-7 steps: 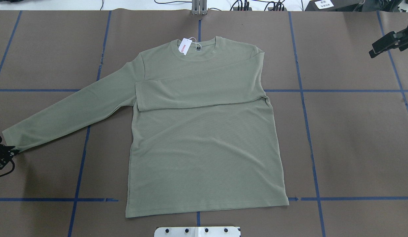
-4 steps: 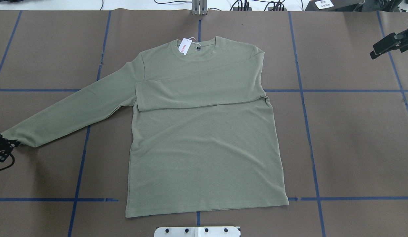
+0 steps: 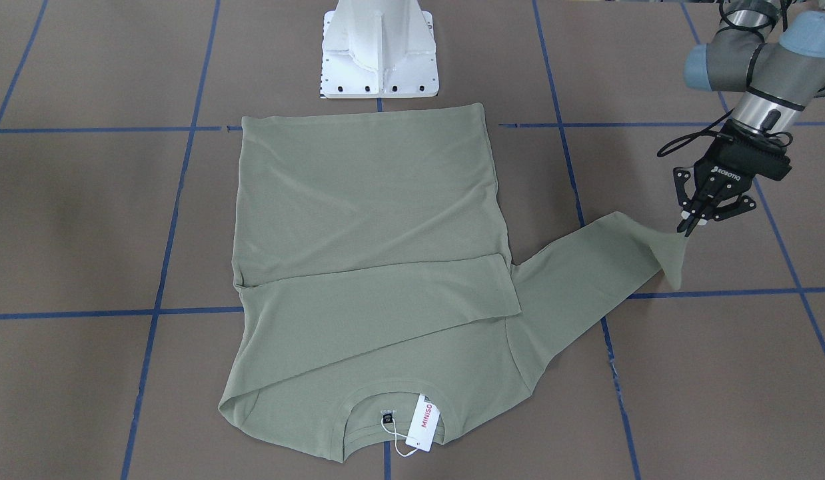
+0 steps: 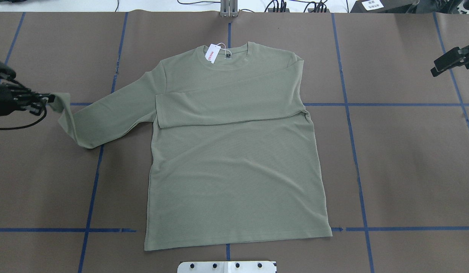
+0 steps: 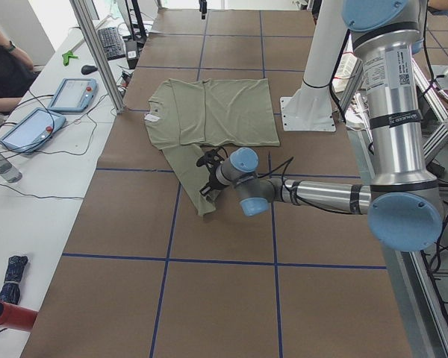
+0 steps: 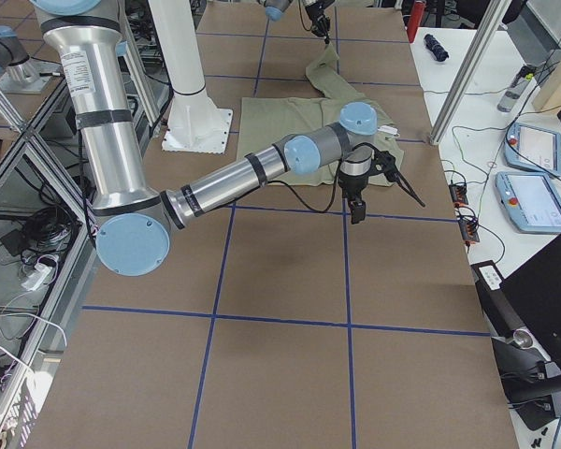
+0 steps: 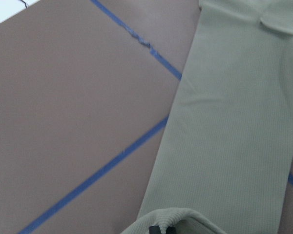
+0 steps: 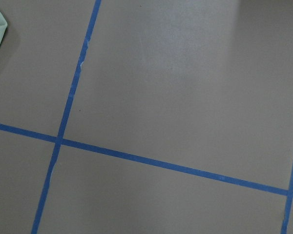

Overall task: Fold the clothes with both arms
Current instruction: 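Fold the held sleeve with the left gripper across the shirt body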

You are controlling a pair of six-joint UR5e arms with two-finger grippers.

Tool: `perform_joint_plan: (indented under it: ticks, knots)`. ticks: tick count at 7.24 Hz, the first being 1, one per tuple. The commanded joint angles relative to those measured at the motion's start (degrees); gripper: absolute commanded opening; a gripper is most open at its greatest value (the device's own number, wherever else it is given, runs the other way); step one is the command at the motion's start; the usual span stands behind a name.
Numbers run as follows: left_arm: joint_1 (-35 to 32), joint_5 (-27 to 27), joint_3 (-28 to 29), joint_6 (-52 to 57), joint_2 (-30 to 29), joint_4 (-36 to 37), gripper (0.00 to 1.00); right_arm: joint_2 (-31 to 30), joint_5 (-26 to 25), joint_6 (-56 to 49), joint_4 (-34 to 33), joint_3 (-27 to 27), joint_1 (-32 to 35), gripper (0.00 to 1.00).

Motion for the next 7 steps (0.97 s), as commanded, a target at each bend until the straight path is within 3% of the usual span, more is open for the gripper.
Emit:
perform_joint_plan:
  ticks: [1, 2, 4, 5, 6, 7]
  knots:
    - [-0.05, 0.21, 1.84, -13.29, -17.53, 13.65, 0.0, -0.14, -0.01, 0.34, 0.0, 0.02, 0.0, 1.0]
    - [1.95, 0.56, 2.55, -19.02, -24.93, 20.24, 0.0, -0.05, -0.01, 0.51, 0.0, -0.07, 0.0, 1.0]
    - [10.19, 11.84, 5.87, -31.93, -36.63, 27.31, 0.0, 0.13, -0.01, 0.69, 0.0, -0.07, 0.09, 1.0]
    - [12.41, 14.86, 12.16, -36.69, -43.74, 27.86, 0.0, 0.21, -0.01, 0.69, 0.0, -0.07, 0.09, 1.0]
    - [16.34, 21.85, 17.97, -39.78, -49.47, 27.61, 0.0, 0.3, -0.01, 0.78, 0.0, -0.07, 0.18, 1.0]
    - [19.6, 26.01, 21.51, -40.25, -52.48, 27.17, 0.0, 0.3, -0.01, 0.78, 0.0, 0.11, 0.26, 1.0]
